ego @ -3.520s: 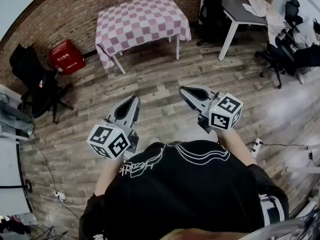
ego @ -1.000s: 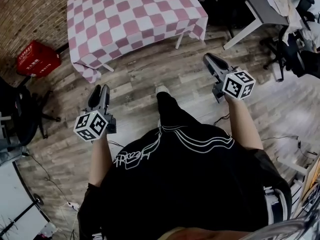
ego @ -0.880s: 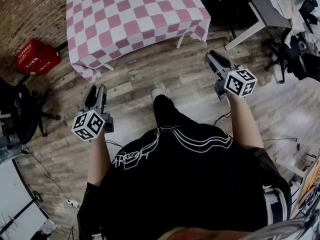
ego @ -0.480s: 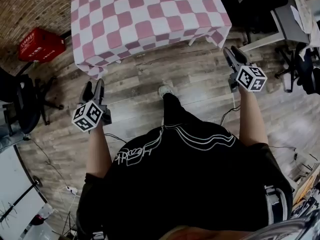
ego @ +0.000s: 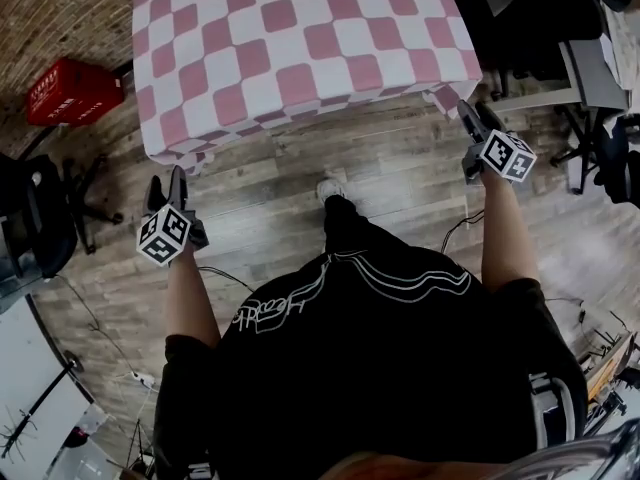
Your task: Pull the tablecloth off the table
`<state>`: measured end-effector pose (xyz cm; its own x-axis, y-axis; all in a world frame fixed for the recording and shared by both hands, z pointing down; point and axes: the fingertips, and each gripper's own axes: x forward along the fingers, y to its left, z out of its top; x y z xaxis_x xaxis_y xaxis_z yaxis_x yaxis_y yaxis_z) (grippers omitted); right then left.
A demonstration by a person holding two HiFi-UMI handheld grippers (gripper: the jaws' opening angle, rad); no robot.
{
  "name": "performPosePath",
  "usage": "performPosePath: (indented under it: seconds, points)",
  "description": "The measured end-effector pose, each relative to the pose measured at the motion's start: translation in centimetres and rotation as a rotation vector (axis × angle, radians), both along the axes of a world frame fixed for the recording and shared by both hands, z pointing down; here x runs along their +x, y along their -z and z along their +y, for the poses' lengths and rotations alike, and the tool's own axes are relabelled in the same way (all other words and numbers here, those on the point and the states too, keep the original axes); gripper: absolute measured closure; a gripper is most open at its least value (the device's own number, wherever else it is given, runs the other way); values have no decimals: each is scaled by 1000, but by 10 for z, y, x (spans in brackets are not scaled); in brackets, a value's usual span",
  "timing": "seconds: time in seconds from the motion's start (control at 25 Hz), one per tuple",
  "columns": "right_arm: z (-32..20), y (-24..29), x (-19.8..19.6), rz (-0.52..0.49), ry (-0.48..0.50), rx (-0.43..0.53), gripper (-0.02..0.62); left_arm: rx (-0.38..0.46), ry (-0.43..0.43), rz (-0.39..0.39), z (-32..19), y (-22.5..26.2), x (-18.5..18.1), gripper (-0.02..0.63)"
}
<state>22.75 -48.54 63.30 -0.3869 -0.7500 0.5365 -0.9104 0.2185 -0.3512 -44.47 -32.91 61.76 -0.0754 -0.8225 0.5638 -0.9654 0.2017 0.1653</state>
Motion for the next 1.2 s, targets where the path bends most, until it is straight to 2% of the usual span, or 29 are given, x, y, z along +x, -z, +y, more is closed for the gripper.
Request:
performPosePath:
  seconds: [0.2,0.32,0.52,0.68,0.76,1.0,1.2]
  points:
    - [-25,-32,2,154,77,-55,368,-61,36,-64,-20,-28,-29,349]
    - [-39,-42,4,213,81,-66,365,-101,36,-85,-29,-42,-40,348]
    - [-60,-51,9,261,61,-72,362,-122,37,-53,-40,-55,-49,347]
    - [-63,-56,12,376,102,-61,362,-124,37,-51,-48,-59,-50,347]
    - [-56,-59,12,378,111,-63,362,-116,36,-53,-52,-58,-50,347]
    - [-47,-66,39,355,14,-89,362,-120,25,-58,-55,-61,-50,347]
    - [-63,-67,35,368,53,-86,362,-115,23,-59,-60,-61,-48,355]
